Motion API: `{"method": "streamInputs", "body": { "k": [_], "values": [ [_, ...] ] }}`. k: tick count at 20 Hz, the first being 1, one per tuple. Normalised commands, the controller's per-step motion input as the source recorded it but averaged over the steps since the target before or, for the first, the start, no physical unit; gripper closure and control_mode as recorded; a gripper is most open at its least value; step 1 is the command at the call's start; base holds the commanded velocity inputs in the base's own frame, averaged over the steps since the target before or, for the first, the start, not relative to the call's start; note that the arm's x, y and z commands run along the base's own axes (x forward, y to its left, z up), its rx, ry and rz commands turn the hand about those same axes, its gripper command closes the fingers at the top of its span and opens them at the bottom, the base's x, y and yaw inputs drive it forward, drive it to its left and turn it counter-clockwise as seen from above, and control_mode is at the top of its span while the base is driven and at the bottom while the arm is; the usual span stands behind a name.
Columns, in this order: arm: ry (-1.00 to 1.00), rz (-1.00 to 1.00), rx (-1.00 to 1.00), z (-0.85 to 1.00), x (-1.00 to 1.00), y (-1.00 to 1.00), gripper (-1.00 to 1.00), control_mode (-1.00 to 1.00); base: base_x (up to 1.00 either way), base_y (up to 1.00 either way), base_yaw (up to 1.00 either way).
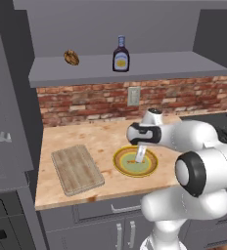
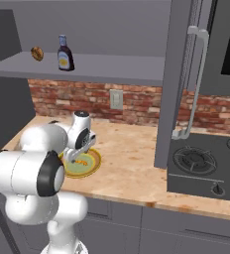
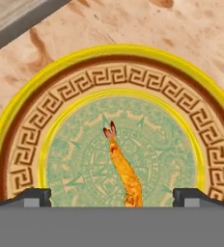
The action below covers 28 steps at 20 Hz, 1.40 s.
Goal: Pick the shrimp from the plate and place it on the cutting board. Then pick the condiment bottle from the cabinet and place it next to the cutting board.
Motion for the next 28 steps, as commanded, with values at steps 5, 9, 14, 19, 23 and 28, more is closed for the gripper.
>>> {"method": "streamInputs", "body": {
  "k": [5, 9, 14, 19, 23, 28],
  "values": [
    [0.00, 0.01, 0.00, -0.23, 0.21, 0.06, -1.00, -1.00, 0.00, 0.00, 0.00],
    [0.00, 0.01, 0.00, -0.20, 0.19, 0.06, -1.00, -1.00, 0.00, 0.00, 0.00],
    [0.00, 0.01, 0.00, -0.19, 0.15, 0.02, -1.00, -1.00, 0.00, 0.00, 0.00],
    [0.00, 0.00, 0.00, -0.17, 0.05, 0.00, -1.00, -1.00, 0.00, 0.00, 0.00],
    [0.00, 0.00, 0.00, -0.15, 0.05, 0.00, -1.00, -1.00, 0.00, 0.00, 0.00],
    [0.00, 0.00, 0.00, -0.16, 0.09, 0.00, -1.00, -1.00, 0.00, 0.00, 0.00]
  ]
}}
